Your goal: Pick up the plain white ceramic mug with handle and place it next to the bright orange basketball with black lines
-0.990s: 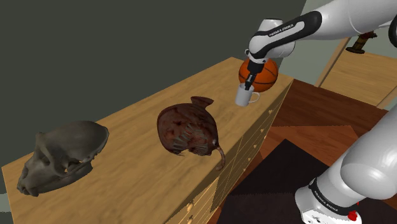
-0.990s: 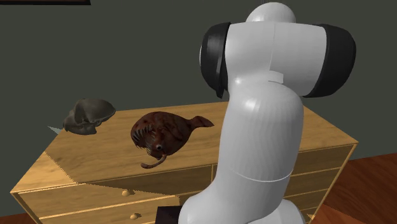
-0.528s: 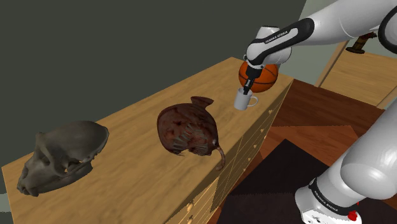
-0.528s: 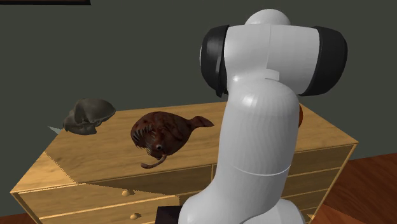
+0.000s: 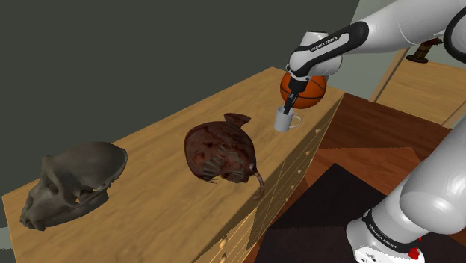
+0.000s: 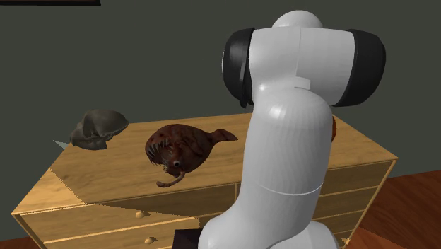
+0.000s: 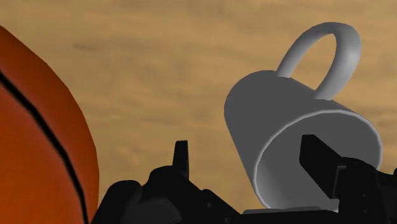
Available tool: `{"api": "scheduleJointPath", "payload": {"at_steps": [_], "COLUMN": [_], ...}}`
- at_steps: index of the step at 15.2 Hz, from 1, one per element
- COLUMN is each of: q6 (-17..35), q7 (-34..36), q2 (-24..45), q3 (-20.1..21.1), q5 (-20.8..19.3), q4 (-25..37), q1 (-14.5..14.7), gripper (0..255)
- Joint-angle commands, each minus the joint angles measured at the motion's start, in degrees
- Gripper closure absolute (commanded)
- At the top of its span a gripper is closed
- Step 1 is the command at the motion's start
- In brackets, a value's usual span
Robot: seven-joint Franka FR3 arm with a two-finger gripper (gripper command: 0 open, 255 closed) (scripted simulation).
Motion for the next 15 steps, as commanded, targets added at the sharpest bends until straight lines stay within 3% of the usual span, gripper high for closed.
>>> {"api": "scheduleJointPath", "payload": {"at_steps": [1,3,7,15], "q6": [0.00,0.00,-6.89,-6.89], "q7": [0.00,0.00,1.14,1.14], "q2": [0.00,0.00,-3.91,-3.91], "q3": [0.00,0.00,-0.24,-0.24], "q5": [0.00,0.00,-1.68,-1.68], "q4": [0.00,0.00,3.15,3.15], "q1": [0.00,0.00,-0.07,-0.08], "gripper": [0,0,0,0]}}
